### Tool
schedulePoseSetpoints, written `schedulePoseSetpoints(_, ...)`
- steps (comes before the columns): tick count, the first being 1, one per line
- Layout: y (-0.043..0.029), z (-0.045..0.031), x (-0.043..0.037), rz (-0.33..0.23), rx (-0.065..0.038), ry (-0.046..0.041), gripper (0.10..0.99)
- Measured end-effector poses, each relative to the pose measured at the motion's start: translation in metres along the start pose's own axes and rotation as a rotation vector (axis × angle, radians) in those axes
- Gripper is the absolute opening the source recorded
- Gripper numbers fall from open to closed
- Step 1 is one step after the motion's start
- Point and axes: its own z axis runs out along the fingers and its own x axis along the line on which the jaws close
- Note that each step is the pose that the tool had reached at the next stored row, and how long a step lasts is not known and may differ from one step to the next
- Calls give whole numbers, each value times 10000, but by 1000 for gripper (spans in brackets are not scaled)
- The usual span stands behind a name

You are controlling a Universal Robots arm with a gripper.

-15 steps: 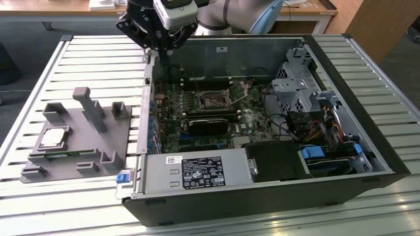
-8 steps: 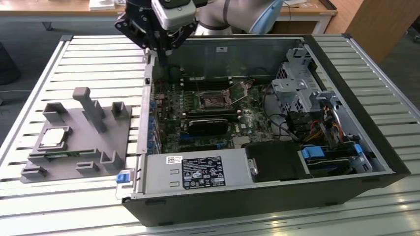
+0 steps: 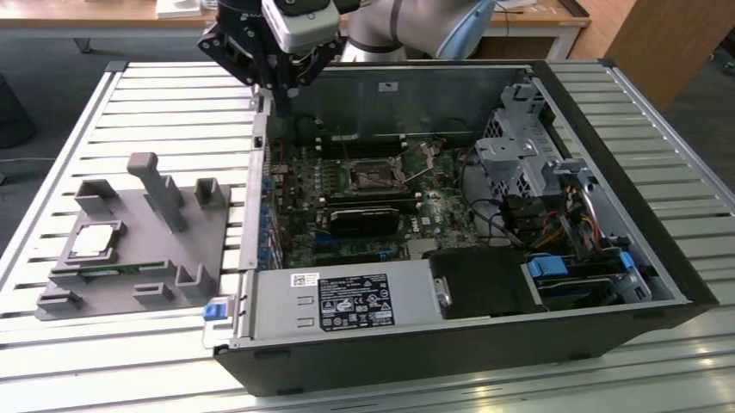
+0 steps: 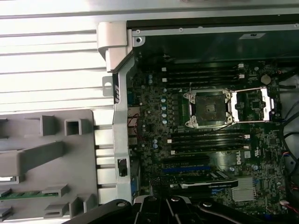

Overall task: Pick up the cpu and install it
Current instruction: 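Reach for the cpu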

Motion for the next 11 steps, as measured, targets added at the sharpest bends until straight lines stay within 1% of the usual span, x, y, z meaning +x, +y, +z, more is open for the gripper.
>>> schedulePoseSetpoints(3, 0, 0, 11, 0, 1, 1, 106)
schedulePoseSetpoints(11, -5, 1, 82, -1, -2, 1, 106)
